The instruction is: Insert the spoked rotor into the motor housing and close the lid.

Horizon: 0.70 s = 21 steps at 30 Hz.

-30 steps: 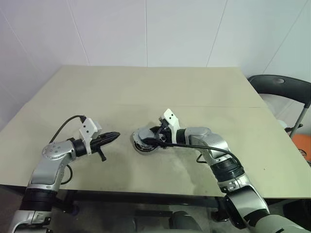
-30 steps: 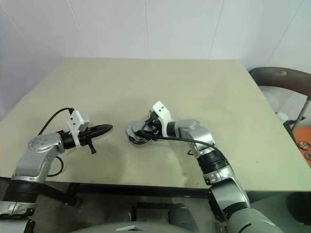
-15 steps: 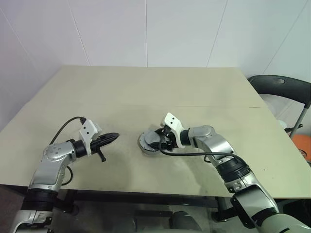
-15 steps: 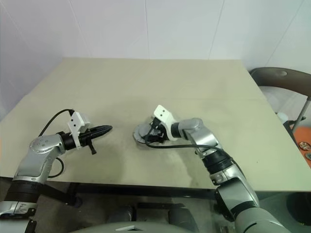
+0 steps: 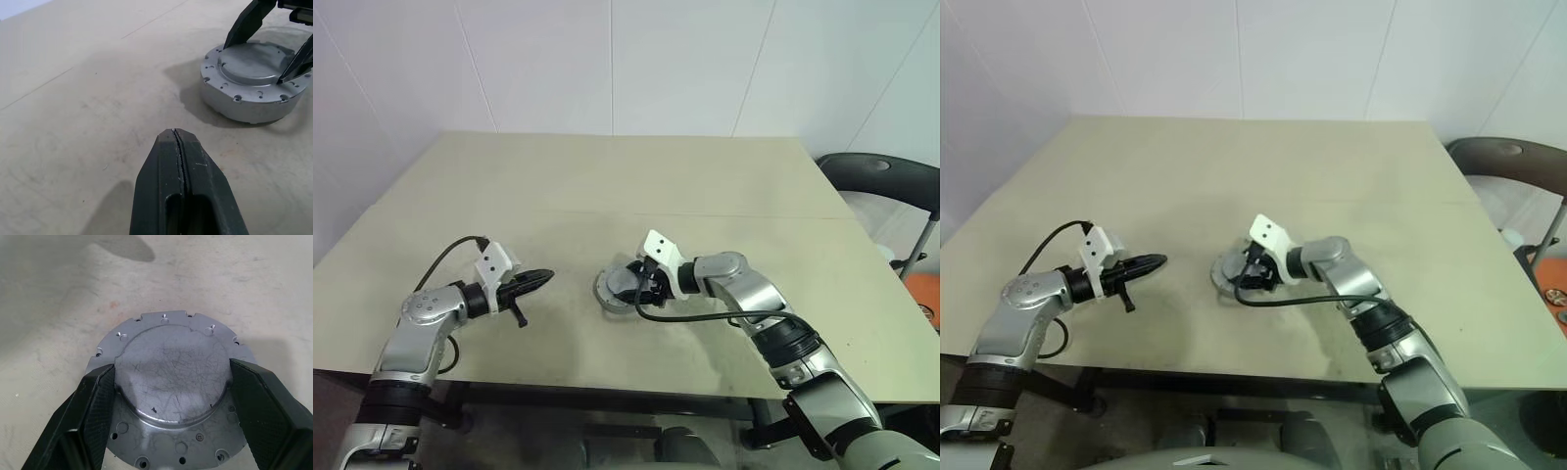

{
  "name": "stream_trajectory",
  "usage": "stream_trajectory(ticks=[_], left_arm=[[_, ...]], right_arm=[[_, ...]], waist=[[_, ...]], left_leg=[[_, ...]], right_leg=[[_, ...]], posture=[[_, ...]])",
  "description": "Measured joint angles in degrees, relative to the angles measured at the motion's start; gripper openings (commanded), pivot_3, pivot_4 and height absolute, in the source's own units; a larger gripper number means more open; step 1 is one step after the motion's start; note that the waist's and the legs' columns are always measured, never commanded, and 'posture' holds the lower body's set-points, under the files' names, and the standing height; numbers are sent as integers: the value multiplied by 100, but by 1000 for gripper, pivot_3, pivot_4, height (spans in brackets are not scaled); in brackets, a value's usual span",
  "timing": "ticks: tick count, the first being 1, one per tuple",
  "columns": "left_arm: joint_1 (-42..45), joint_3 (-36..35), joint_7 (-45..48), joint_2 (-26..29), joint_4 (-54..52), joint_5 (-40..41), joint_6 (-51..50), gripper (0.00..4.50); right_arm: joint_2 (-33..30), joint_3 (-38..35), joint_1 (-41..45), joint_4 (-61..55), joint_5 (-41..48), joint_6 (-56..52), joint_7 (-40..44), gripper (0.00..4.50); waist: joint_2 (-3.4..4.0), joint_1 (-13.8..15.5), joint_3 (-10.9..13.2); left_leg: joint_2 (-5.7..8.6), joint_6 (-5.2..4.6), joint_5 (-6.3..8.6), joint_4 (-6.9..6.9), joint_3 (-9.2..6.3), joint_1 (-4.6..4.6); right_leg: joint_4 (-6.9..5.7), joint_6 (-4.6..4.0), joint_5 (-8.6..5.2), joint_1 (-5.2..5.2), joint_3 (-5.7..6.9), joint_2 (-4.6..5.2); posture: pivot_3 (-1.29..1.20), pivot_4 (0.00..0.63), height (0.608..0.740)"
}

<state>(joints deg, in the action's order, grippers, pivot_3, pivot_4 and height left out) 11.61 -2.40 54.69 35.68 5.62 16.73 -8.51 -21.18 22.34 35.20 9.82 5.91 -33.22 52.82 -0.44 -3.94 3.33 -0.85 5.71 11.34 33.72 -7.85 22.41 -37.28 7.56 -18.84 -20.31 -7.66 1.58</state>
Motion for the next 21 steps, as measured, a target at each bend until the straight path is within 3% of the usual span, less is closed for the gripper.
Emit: stream_trajectory(ticks=[9, 21], left_arm=[[176, 220, -14, -34, -46, -108, -128, 0], [1141, 1323, 39, -1266, 307, -378, -246, 0]], right_arm=[[-6, 65, 74, 116, -55, -80, -2, 3170], [2, 76, 75, 129, -56, -88, 35, 3170]], waist=[[-16, 11, -14], [-21, 2, -39]], left_leg=[[0, 0, 0, 23, 0, -11], [1, 0, 0, 20, -1, -11]], right_leg=[[-2, -16, -12, 16, 0, 0], [-1, 3, 1, 39, 0, -1]], posture=[[0, 0, 740], [0, 0, 740]])
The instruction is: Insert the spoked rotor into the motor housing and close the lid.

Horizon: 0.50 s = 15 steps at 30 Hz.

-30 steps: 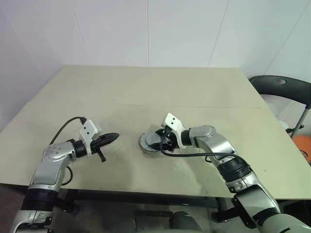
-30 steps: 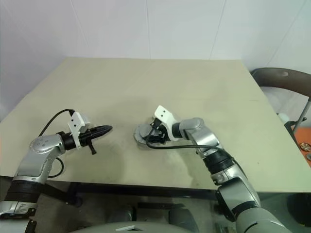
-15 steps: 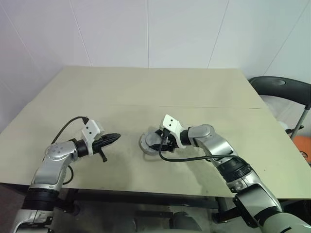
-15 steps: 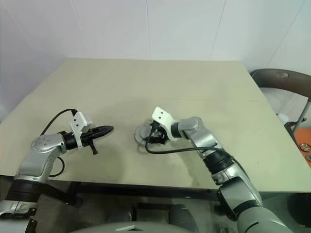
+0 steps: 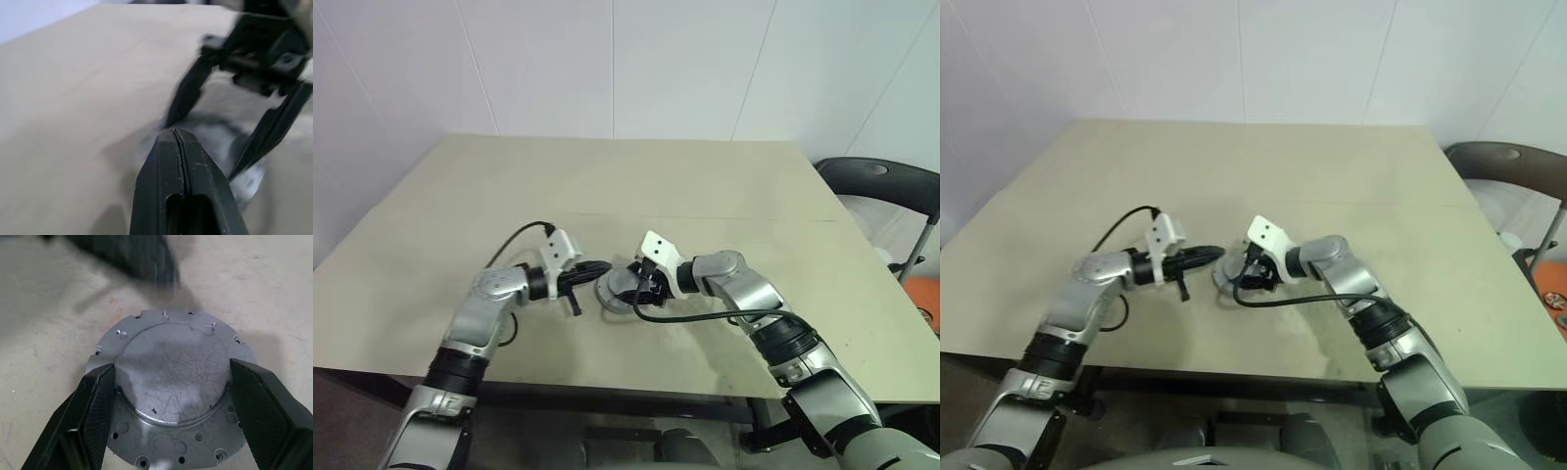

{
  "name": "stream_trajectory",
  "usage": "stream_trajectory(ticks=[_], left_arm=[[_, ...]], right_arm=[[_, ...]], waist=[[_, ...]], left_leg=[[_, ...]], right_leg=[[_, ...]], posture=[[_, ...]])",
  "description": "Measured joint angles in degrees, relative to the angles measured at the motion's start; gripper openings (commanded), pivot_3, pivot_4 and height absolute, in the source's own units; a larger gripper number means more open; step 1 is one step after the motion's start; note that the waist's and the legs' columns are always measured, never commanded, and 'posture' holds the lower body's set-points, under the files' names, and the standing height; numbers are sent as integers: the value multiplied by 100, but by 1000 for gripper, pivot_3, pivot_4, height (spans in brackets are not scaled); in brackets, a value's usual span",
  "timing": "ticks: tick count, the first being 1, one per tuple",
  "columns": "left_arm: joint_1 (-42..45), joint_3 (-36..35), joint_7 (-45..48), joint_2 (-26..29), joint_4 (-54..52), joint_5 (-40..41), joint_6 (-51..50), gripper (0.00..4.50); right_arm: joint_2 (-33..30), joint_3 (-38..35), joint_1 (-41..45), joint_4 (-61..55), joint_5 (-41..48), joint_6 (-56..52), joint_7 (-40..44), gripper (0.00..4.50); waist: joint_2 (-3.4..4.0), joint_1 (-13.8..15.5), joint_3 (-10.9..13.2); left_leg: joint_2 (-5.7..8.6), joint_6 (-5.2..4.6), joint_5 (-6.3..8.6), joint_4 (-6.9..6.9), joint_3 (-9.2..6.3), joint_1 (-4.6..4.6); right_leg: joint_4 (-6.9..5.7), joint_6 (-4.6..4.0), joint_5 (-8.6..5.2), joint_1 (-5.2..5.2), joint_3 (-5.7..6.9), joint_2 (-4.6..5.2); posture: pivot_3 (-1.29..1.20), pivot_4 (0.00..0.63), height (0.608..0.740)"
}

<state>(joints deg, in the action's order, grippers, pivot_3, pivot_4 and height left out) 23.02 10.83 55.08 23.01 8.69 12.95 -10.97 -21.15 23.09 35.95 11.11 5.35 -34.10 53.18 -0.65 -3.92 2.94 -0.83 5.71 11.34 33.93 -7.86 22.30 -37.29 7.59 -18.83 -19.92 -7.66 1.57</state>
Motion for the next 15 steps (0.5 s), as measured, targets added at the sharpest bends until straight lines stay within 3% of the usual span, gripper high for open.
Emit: stream_trajectory(ticks=[4, 8, 9, 11, 15], left_arm=[[21, 389, -3, -117, 388, -284, 136, 0], [227, 705, -131, -55, 618, -798, 503, 0], [227, 741, -161, -53, 626, -846, 552, 0], [226, 744, -183, -27, 627, -878, 574, 0], [231, 742, -180, 18, 623, -883, 582, 0]], right_arm=[[-4, -4, -14, 0, -2, -16, -11, 3170], [4, -9, -40, 42, -13, -86, -91, 3170], [12, -60, -57, 38, -3, -123, -120, 3911], [8, -108, -97, 13, 62, -202, -56, 4477], [-14, -191, -160, -64, 182, -268, 48, 4477]], waist=[[-2, 8, -6], [5, 36, -35], [6, 37, -40], [0, 26, -46], [9, -5, -51]], left_leg=[[0, 0, 0, 1, -2, -1], [5, 0, 5, 0, 0, -81], [5, 2, 8, 0, 1, -91], [5, 16, 17, 0, 0, -91], [4, 16, 17, -6, -1, -90]], right_leg=[[0, 2, -3, 1, 1, -1], [33, -1, -30, 66, 2, 7], [38, -4, -32, 79, 2, 9], [39, -6, -33, 78, 2, 10], [37, -6, -33, 74, 2, 11]], posture=[[0, 0, 740], [0, 0, 740], [0, 0, 740], [0, 0, 740], [0, 0, 740]])
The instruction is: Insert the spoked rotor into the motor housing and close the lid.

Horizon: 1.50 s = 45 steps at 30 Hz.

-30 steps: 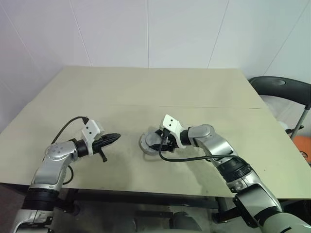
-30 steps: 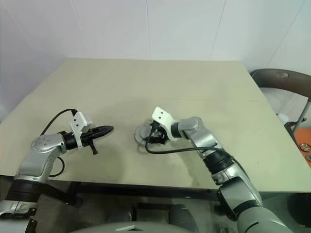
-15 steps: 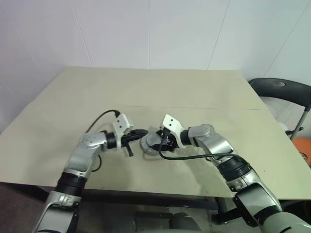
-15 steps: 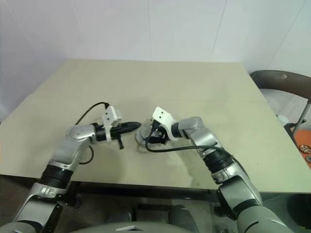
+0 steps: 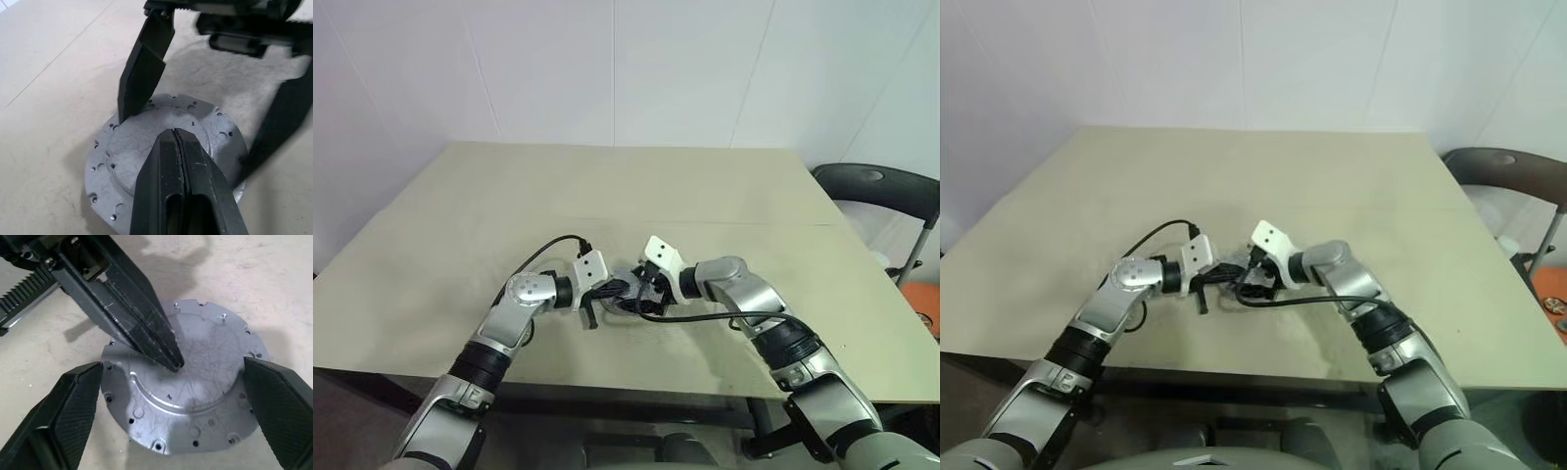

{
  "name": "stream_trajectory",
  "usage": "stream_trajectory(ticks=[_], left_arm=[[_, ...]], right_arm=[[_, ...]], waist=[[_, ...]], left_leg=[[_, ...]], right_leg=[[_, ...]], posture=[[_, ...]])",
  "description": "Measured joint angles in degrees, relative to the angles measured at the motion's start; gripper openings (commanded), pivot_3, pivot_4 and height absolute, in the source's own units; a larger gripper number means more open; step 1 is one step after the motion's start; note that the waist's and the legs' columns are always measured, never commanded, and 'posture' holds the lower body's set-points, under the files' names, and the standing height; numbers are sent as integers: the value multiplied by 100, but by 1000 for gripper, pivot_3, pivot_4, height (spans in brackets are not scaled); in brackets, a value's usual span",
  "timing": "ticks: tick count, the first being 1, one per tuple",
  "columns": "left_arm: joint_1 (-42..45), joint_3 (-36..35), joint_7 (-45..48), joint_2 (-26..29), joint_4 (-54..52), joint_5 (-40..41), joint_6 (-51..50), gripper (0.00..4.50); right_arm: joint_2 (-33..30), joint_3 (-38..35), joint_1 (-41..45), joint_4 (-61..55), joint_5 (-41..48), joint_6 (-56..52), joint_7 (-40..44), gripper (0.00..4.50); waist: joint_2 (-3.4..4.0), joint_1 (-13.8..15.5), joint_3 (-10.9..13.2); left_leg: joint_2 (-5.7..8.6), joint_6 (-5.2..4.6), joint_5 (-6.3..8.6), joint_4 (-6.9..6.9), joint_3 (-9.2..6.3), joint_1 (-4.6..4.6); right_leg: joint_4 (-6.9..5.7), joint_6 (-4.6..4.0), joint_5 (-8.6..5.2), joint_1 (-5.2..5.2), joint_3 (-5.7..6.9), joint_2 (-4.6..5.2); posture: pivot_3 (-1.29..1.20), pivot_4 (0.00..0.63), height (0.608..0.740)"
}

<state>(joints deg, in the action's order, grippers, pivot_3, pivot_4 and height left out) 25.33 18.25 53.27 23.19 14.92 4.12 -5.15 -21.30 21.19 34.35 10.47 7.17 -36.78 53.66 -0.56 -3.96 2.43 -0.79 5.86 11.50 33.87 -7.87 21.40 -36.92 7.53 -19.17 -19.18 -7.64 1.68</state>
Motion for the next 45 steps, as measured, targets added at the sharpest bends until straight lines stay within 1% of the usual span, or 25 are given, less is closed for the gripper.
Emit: stream_trajectory(ticks=[6, 10, 17, 21, 24, 26, 29, 34, 37, 41, 43, 45], left_arm=[[-27, -44, 4, -1, -36, 11, -30, 0], [-41, -97, 80, 26, -73, 23, -74, 0], [-32, -131, 244, 117, -160, 38, -209, 0], [-35, -158, 306, 148, -168, 39, -218, 0], [-33, -171, 341, 149, -162, 39, -208, 0], [-33, -185, 367, 150, -150, 39, -190, 0], [-40, -194, 383, 143, -153, 40, -174, 0], [-59, -226, 382, 144, -149, 35, -172, 0], [-51, -226, 389, 140, -152, 36, -161, 0], [-21, -241, 390, 148, -109, 27, -127, 0], [19, -251, 372, 152, -35, 20, -84, 0], [15, -302, 370, 160, -11, 20, -69, 0]], right_arm=[[69, -267, 11, 111, 282, -181, 52, 4477], [65, -606, 23, 123, 557, -400, 108, 4477], [-293, -1053, 43, -18, 1053, -988, 304, 4477], [-463, -1147, 151, -16, 1226, -1926, 108, 4477], [-416, -1281, 162, -8, 1391, -2856, -198, 4477], [-207, -1477, 153, -5, 1454, -3450, -536, 4477], [102, -1712, 106, -25, 1524, -3951, -960, 4477], [1080, -2903, 237, 59, 1539, -4815, -2041, 4477], [1619, -3561, 475, 287, 1589, -5317, -2468, 4477], [1906, -4144, 705, 643, 1631, -5540, -2875, 4477], [2148, -4614, 921, 970, 1603, -5543, -3195, 4477], [2291, -4895, 1022, 1118, 1596, -5543, -3393, 4477]], waist=[[2, -5, 1], [4, -10, 3], [6, -11, 6], [8, -11, 7], [7, -7, 7], [8, -9, 7], [8, -5, 6], [5, -26, 2], [10, -21, 4], [10, -23, 4], [12, -80, 6], [13, -138, 6]], left_leg=[[0, -16, -10, -4, 0, 3], [-1, -16, -10, -10, 0, 7], [-1, -16, -10, -23, 1, 9], [-2, -16, -10, -27, 1, 9], [-3, -16, -10, -35, 1, 10], [-3, -16, -10, -43, 1, 9], [-3, -17, -10, -53, 1, 9], [-6, -17, -11, -60, 1, 2], [-6, -17, -11, -65, 1, 4], [-6, -17, -11, -70, 1, 11], [-7, -18, -11, -74, 2, 11], [-9, -18, -12, -80, 0, 13]], right_leg=[[-1, 1, 0, -5, 0, -1], [-1, 1, 0, -14, 0, -1], [4, -1, -2, -20, 0, -1], [4, -4, -4, -25, 0, -1], [4, -9, -6, -29, -1, -1], [3, -10, -7, -34, -1, -1], [4, -12, -8, -37, -1, -1], [-4, -13, -8, -40, -1, -6], [-5, -13, -8, -46, -1, -6], [-1, -13, -8, -50, -2, -6], [-14, -13, -7, -62, -4, -10], [-19, -13, -7, -70, -4, -12]], posture=[[0, 0, 740], [0, 0, 740], [0, 0, 740], [0, 0, 740], [0, 0, 740], [0, 0, 740], [0, 0, 740], [0, 0, 740], [0, 0, 740], [0, 0, 740], [0, 0, 740], [0, 0, 740]])
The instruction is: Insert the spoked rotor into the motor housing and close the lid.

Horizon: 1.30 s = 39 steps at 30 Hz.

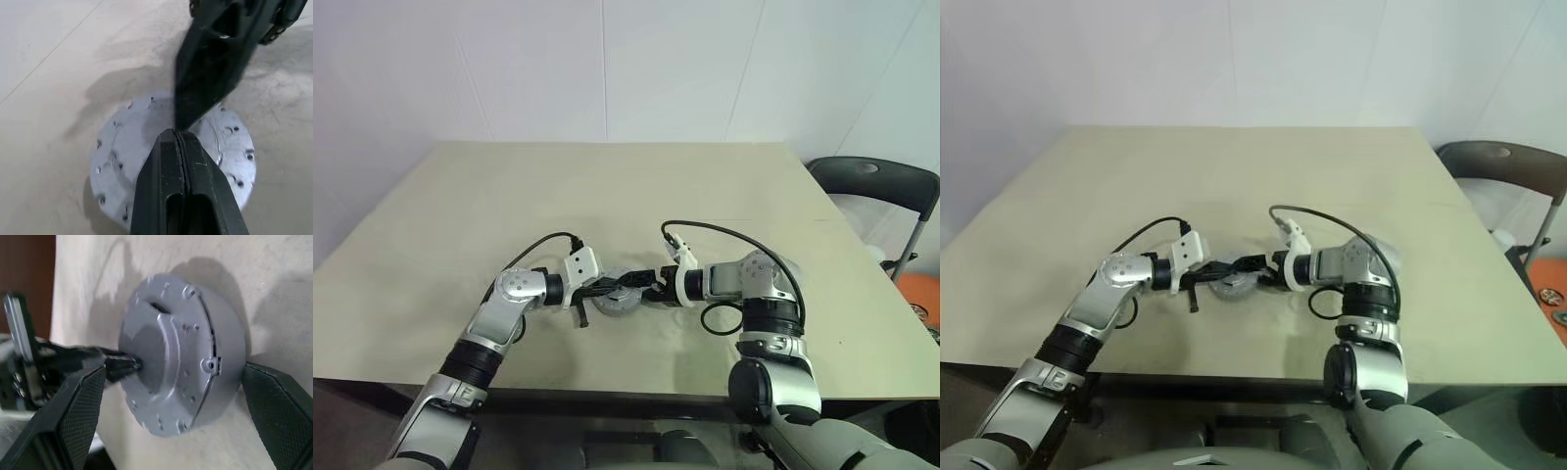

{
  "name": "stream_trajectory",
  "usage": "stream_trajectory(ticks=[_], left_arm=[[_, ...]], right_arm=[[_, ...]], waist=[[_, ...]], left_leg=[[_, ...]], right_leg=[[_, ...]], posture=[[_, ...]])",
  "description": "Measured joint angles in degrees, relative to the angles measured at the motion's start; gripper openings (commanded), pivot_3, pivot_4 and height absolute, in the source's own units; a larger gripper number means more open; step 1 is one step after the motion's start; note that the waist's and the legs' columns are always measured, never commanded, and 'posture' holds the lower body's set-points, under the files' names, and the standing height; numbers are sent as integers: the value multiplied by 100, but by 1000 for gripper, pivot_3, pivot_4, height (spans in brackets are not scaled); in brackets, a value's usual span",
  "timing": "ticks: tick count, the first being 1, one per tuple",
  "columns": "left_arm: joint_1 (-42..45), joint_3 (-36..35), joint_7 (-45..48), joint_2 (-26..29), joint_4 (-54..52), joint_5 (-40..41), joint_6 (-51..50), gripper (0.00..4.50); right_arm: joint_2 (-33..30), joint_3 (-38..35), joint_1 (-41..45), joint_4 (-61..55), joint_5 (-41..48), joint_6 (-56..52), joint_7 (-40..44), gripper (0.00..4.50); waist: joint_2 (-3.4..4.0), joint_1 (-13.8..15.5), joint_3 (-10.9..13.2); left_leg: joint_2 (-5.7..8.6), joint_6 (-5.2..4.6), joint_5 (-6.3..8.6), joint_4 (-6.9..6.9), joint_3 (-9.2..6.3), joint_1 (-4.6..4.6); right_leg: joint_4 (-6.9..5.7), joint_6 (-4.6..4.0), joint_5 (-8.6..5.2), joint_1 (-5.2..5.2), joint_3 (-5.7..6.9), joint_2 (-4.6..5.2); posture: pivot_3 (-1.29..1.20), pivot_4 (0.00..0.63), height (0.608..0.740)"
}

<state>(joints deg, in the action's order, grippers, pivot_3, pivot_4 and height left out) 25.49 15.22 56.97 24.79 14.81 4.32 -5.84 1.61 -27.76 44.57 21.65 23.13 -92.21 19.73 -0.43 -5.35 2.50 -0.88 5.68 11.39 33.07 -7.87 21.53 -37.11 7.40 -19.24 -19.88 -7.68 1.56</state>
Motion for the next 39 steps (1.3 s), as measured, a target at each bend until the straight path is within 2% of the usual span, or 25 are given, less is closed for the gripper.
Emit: stream_trajectory(ticks=[7, 14, 17, 23, 29, 31, 35, 39], left_arm=[[145, -108, -32, 191, 233, -15, 43, 0], [126, -360, 64, 568, 449, 7, 92, 0], [-69, -512, 243, 651, 367, 180, 59, 0], [-165, -564, 255, 661, 313, 212, 13, 0], [-176, -608, 125, 657, 334, 149, 22, 0], [-158, -629, 44, 656, 406, 104, 67, 0], [-114, -631, -121, 607, 710, -55, 153, 0], [-65, -838, -504, 236, 994, 74, -26, 0]], right_arm=[[487, -751, 170, 278, -13, 193, -553, 4477], [480, -739, 158, 217, 97, 93, -577, 4477], [440, -685, 132, 209, 209, 61, -496, 4477], [488, -565, 122, 230, 420, 74, -378, 4477], [499, -563, 122, 264, 528, 377, -426, 2564], [497, -548, 122, 266, 578, 423, -425, 2058], [489, -498, 122, 338, 648, 552, -427, 2035], [483, -485, 122, 365, 718, 650, -425, 2035]], waist=[[1, -237, -1], [7, -253, 0], [9, -221, 1], [14, -156, 4], [19, -155, 8], [21, -151, 10], [26, -158, 14], [24, -160, 23]], left_leg=[[-2, 0, 0, -4, -1, -5], [-2, -1, 0, -13, -1, 23], [-2, -2, -1, -13, -4, 74], [2, -2, -1, -13, -5, 91], [3, -2, -1, -12, -5, 91], [3, -2, -1, -12, -5, 92], [3, -2, -1, -12, -5, 92], [3, -3, -2, -12, -8, 111]], right_leg=[[-4, -2, 1, -7, -5, -2], [-7, 2, 3, -41, -5, -3], [-11, -3, 27, -63, -4, -2], [-8, -3, 27, -74, -1, 1], [-8, -3, 27, -74, -1, 1], [-8, -3, 27, -73, -1, 1], [-8, -2, 27, -75, -1, 1], [-14, -1, 28, -94, 0, 0]], posture=[[0, 0, 740], [0, 0, 740], [0, 0, 740], [0, 0, 740], [0, 0, 740], [0, 0, 740], [0, 0, 740], [0, 0, 740]])
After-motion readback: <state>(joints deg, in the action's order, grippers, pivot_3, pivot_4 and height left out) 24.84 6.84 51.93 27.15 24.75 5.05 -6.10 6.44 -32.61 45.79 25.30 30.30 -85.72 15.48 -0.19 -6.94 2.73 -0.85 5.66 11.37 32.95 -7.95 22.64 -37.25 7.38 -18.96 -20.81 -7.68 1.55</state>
